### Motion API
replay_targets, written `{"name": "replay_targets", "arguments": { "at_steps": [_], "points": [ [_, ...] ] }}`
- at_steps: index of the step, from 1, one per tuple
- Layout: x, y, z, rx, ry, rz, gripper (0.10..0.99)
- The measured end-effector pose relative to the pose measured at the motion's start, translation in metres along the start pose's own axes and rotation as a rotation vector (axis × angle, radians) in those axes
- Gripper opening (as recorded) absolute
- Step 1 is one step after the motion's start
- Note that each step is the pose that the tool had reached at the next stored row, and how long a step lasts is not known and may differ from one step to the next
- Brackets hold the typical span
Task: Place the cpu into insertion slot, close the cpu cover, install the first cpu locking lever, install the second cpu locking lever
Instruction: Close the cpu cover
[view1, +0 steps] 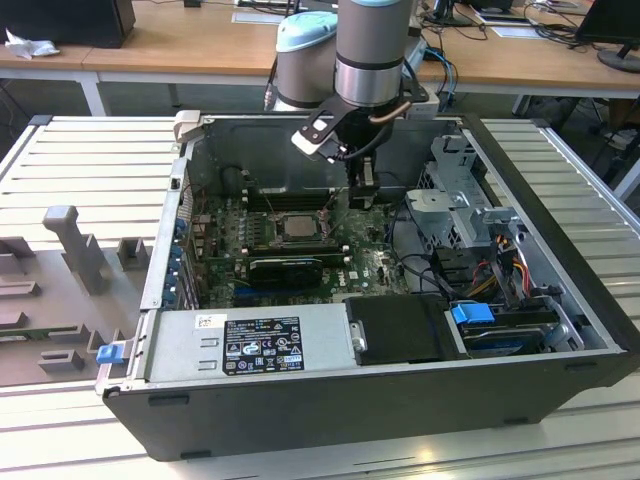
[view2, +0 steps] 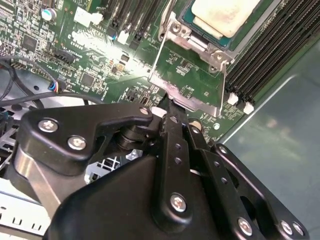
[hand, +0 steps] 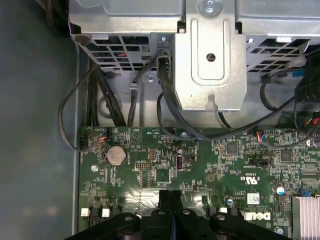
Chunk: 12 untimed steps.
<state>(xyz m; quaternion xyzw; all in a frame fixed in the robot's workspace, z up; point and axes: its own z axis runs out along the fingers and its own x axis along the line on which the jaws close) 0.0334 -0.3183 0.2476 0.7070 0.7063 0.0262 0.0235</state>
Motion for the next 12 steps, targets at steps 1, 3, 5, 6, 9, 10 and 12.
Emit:
{"name": "replay_targets", "arguments": {
  "at_steps": [1, 3, 5, 6, 9, 10, 12],
  "points": [
    [0.0, -0.0011, -0.0001, 0.0, 0.0, 0.0, 0.106],
    [0.0, -0.0026, -0.0002, 0.0, 0.0, 0.0, 0.106],
    [0.0, -0.0042, -0.0003, 0.0, 0.0, 0.0, 0.106],
    [0.0, -0.0054, -0.0004, 0.0, 0.0, 0.0, 0.106],
    [0.0, -0.0099, -0.0007, 0.0, 0.0, 0.0, 0.106],
    [0.0, -0.011, -0.0007, 0.0, 0.0, 0.0, 0.106],
    [0.0, -0.0128, -0.0008, 0.0, 0.0, 0.0, 0.106]
  ]
}}
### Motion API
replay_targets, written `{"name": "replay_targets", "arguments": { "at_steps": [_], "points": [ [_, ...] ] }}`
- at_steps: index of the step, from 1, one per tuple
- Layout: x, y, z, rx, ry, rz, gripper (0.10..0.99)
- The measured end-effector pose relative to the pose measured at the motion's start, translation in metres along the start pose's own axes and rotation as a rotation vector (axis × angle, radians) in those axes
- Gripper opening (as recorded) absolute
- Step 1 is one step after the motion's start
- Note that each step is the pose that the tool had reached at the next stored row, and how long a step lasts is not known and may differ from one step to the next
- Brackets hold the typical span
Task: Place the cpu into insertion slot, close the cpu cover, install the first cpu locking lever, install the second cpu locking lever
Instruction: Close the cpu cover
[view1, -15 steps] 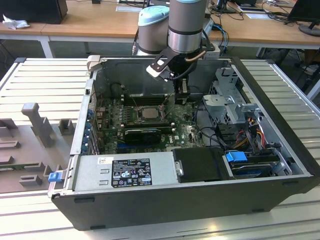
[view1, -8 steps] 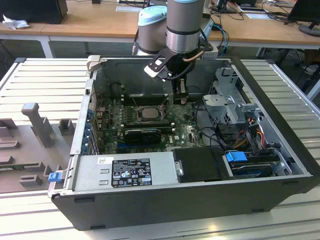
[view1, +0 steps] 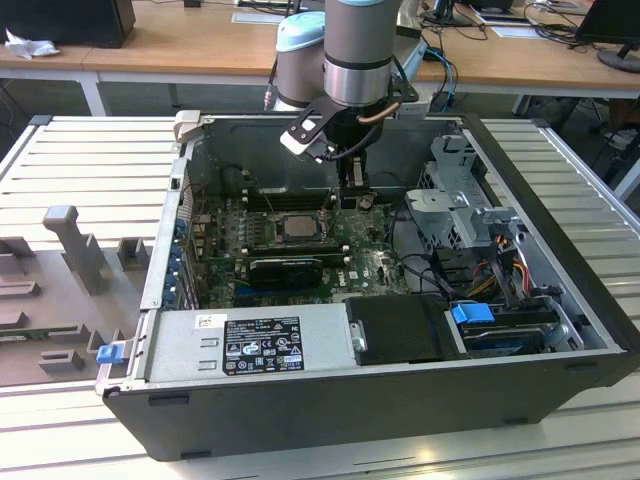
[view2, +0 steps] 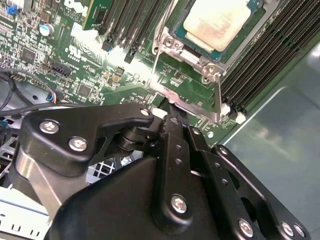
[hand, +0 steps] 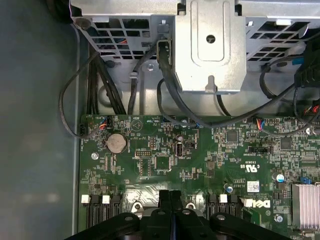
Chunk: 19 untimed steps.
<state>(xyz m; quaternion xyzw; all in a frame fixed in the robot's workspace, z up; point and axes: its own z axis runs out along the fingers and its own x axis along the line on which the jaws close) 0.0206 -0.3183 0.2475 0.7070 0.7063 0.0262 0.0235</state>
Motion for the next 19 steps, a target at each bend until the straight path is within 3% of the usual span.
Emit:
{"name": "replay_targets", "arguments": {
  "at_steps": [19],
  "points": [
    [0.0, -0.0233, -0.0014, 0.0, -0.0001, 0.0, 0.106]
  ]
}}
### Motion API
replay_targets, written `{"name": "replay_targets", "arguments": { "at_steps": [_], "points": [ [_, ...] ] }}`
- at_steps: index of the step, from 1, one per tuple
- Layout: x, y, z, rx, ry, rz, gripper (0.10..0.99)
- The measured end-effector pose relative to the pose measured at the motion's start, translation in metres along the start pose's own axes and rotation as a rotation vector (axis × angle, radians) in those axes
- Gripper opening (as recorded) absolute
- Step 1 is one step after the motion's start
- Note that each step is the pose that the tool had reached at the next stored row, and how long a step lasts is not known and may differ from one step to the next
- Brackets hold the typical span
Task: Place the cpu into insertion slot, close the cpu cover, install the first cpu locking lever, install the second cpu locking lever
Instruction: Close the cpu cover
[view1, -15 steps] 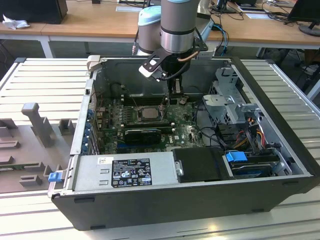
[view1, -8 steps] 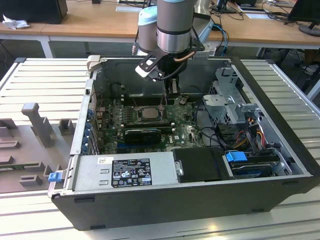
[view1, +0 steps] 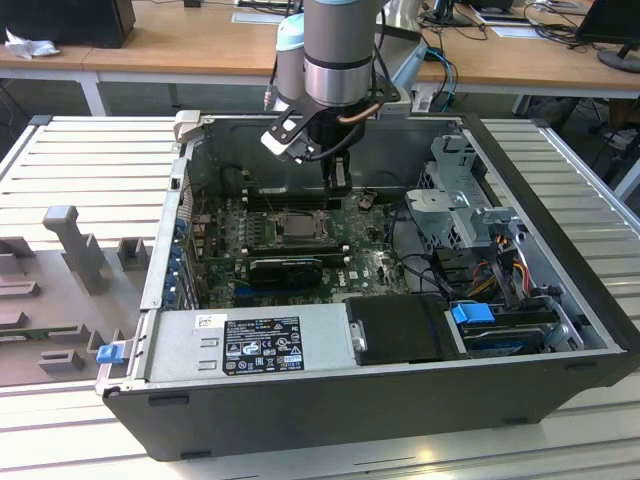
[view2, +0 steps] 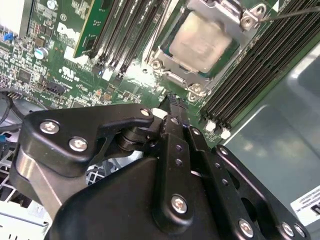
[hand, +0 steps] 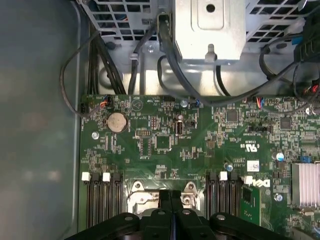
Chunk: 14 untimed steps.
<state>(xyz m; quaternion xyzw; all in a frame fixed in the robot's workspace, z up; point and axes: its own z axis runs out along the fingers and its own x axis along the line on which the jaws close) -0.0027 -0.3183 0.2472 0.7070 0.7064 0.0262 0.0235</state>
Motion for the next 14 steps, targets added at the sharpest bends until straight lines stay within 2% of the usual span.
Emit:
{"name": "replay_targets", "arguments": {
  "at_steps": [4, 10, 14],
  "points": [
    [0.0, -0.0104, 0.0023, 0.0, 0.0001, 0.0, 0.106],
    [-0.0001, -0.0187, 0.013, 0.0, 0.0012, -0.015, 0.106],
    [-0.0001, -0.0335, 0.0129, 0.001, 0.002, -0.019, 0.106]
  ]
}}
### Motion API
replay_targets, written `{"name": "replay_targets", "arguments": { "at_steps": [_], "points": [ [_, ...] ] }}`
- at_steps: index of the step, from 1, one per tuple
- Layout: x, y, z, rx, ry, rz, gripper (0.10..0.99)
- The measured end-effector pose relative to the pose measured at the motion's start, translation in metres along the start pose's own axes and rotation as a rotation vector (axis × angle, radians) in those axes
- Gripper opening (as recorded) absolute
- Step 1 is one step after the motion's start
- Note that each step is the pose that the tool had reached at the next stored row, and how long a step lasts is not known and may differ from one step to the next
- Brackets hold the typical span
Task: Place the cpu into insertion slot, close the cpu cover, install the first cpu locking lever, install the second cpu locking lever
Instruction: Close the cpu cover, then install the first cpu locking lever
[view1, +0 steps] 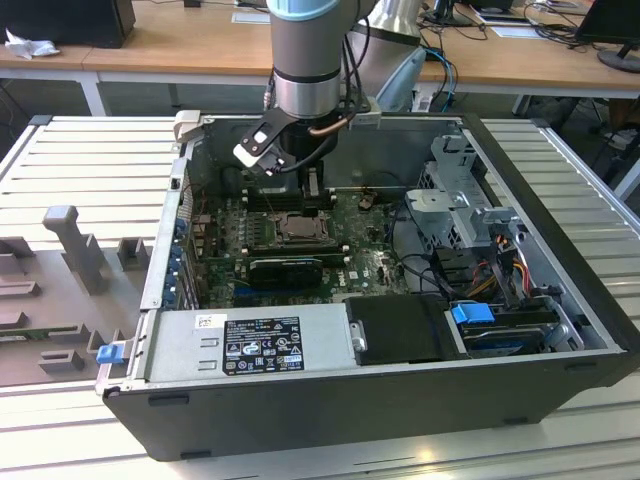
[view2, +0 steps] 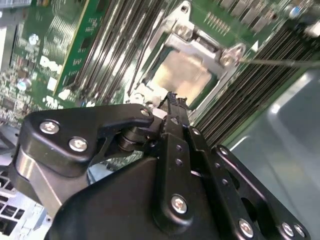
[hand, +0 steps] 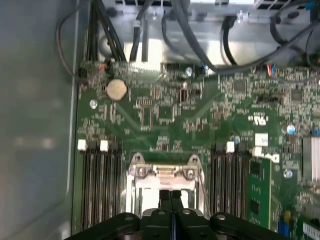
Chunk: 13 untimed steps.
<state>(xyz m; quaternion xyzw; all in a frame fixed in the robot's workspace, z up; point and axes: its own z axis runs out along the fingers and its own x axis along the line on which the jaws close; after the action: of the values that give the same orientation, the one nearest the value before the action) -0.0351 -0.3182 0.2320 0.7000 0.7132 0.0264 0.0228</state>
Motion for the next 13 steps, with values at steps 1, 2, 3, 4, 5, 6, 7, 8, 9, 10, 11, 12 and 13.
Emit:
{"name": "replay_targets", "arguments": {
  "at_steps": [1, 2, 3, 4, 5, 6, 7, 8, 9, 10, 11, 12, 13],
  "points": [
    [0.0, -0.0012, -0.0001, 0.0, 0.0001, 0.0, 0.106],
    [0.0, -0.0026, -0.0002, 0.0, 0.0, 0.0, 0.106],
    [0.0001, -0.0044, -0.0003, 0.0, 0.0002, 0.0, 0.106],
    [0.0001, -0.006, -0.0004, 0.0, 0.0001, 0.0, 0.106],
    [0.0001, -0.0063, -0.0005, 0.0, 0.0001, 0.0, 0.106],
    [0.0001, -0.0071, -0.0005, 0.0, 0.0003, 0.0, 0.106],
    [0.0001, -0.008, -0.0006, 0.0, 0.0004, 0.0, 0.106],
    [0.0001, -0.0086, -0.0006, 0.0, 0.0005, 0.0, 0.106],
    [0.0002, -0.0091, -0.0007, 0.0, 0.0005, 0.0, 0.106],
    [0.0002, -0.0094, -0.0007, 0.0, 0.0006, 0.0, 0.106],
    [0.0002, -0.0097, -0.0007, 0.0, 0.0006, 0.0, 0.106],
    [0.0002, -0.0097, -0.0007, 0.0, 0.0006, -0.001, 0.106],
    [0.0001, -0.0097, -0.0013, 0.0, 0.0006, 0.0, 0.106]
  ]
}}
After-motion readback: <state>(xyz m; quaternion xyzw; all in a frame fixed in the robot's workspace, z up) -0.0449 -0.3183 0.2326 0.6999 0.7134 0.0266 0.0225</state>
